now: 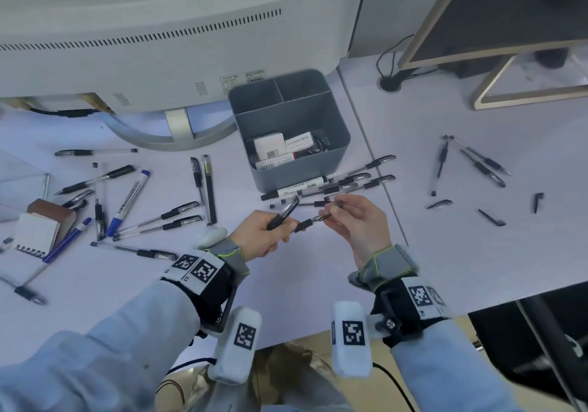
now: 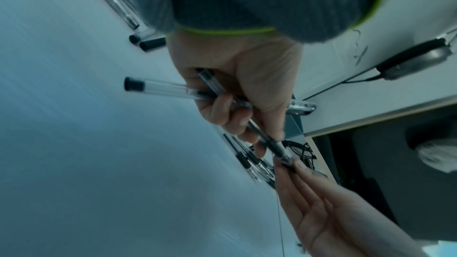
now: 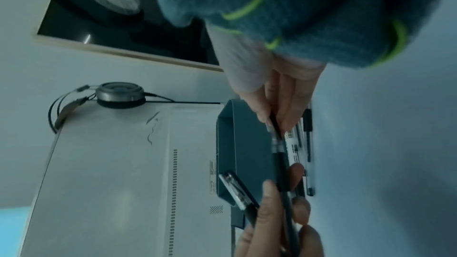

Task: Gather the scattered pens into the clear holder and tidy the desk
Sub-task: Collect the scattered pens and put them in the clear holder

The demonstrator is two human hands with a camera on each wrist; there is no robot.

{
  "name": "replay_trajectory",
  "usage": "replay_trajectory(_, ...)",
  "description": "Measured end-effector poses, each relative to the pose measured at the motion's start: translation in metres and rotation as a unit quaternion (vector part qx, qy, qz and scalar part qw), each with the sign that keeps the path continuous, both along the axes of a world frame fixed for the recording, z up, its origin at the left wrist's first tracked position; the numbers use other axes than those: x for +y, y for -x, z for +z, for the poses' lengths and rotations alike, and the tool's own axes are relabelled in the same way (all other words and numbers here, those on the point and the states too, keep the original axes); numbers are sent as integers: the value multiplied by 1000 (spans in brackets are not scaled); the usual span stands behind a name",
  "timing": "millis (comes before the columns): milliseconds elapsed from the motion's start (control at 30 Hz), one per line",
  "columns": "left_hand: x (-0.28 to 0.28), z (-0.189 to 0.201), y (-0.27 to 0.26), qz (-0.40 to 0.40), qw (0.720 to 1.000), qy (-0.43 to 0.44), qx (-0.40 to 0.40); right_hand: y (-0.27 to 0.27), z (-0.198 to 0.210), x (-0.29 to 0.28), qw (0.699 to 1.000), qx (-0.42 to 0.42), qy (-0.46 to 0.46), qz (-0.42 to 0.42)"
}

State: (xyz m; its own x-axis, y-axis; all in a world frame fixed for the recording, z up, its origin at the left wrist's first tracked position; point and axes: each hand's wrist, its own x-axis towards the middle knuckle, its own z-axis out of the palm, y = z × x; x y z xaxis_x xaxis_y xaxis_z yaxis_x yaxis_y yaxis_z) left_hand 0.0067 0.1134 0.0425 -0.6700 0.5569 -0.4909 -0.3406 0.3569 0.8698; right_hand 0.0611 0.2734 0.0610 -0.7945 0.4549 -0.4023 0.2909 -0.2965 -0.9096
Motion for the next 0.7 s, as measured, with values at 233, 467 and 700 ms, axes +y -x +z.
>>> replay_trajectory(233, 9, -8, -2, 22, 998, 48, 30, 3, -14, -20, 997, -3, 71, -29)
replay_trajectory(467, 51, -8, -5, 32, 982, 145, 119, 10, -25, 11, 995, -10, 94, -37)
replay_trajectory(700, 93, 0, -23, -20, 936, 261, 238, 12, -30, 53, 981, -30, 181, 55)
